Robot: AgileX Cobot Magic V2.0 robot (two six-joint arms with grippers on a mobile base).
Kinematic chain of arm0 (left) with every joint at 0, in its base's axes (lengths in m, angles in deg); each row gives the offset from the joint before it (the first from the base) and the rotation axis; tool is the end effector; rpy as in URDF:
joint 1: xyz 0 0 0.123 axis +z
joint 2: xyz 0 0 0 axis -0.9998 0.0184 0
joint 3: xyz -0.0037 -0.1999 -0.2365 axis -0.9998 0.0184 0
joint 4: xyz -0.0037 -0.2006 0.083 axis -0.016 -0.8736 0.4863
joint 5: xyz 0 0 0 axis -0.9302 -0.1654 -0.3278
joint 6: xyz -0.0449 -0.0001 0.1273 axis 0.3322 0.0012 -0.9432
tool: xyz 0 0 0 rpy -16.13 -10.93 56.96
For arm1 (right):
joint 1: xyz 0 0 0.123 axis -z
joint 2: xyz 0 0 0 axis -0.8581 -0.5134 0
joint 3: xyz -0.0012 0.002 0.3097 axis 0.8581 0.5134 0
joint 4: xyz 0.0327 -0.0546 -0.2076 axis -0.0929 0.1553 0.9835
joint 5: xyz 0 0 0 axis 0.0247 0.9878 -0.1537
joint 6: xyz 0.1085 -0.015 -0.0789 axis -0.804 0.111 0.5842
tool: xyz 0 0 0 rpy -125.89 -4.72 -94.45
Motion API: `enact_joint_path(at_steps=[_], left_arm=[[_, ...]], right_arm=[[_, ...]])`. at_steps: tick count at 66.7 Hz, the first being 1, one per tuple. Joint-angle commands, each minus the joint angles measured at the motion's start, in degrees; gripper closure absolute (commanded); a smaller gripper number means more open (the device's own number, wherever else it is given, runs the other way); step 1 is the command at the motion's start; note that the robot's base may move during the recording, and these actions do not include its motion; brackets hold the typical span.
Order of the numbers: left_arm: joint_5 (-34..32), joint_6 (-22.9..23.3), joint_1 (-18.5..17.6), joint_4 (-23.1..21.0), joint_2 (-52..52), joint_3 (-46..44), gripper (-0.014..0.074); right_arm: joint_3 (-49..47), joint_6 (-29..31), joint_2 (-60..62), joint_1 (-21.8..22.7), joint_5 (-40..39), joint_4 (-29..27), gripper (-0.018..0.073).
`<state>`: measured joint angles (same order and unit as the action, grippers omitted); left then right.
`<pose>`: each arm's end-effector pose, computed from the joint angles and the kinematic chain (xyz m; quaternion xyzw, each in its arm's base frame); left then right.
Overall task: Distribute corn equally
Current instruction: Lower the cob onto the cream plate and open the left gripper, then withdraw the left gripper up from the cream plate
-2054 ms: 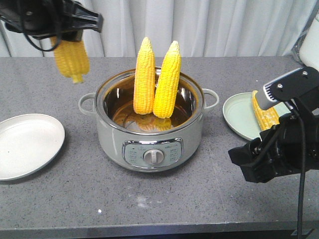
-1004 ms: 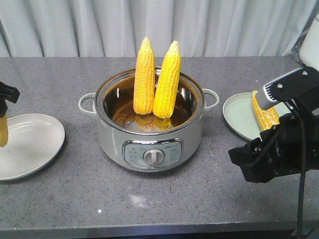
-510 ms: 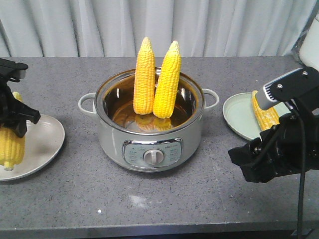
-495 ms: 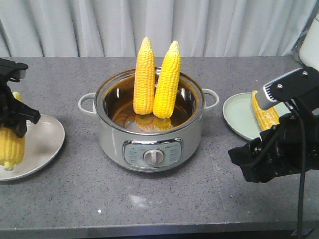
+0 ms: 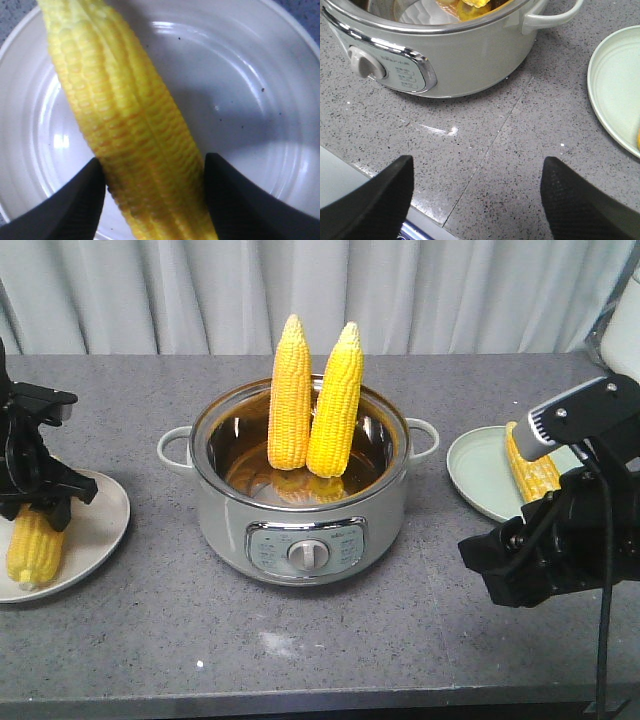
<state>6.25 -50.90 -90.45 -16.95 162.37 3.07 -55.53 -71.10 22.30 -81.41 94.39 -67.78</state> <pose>0.3505 0.0020 0.2455 0.0857 0.9936 0.0449 0.0583 0.1669 0.0862 0.3282 -0.2572 0.8944 0.1041 0.3509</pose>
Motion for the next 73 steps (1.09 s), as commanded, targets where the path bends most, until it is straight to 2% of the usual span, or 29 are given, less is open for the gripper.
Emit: enact_joint_path(at_steps=[1, 9, 30, 39, 52, 62, 73], left_arm=[[-0.7, 0.5, 0.0, -0.3, -2.5, -1.5, 0.0102], [-0.1, 0.6, 0.0, -0.1, -2.6, -1.5, 0.0055], [0.5, 0.6, 0.0, -1.3, -8.0, -1.5, 0.0053], [-1.1, -0.4, 0.0, -5.8, -12.3, -1.5, 0.0053], [-1.6, -5.1, -0.3, -14.2, -18.6, -1.5, 0.0053], [-1.6, -6.5, -0.3, -19.3, -23.3, -1.1, 0.0053], [-4.8, -7.1, -0.3, -20.7, -30.6, 5.2, 0.0053]], right_arm=[[-1.4, 0.5, 0.9, 0.0, -2.8, -0.3, 0.0052], [-1.4, 0.5, 0.9, 0.0, -2.8, -0.3, 0.0052], [-1.4, 0.5, 0.9, 0.0, -2.8, -0.3, 0.0052], [-1.4, 0.5, 0.9, 0.0, -2.8, -0.3, 0.0052], [-1.4, 0.5, 0.9, 0.0, -2.8, -0.3, 0.0052], [-1.4, 0.5, 0.9, 0.0, -2.8, -0.3, 0.0052], [-1.4, 0.5, 0.9, 0.0, -2.8, -0.3, 0.0052]])
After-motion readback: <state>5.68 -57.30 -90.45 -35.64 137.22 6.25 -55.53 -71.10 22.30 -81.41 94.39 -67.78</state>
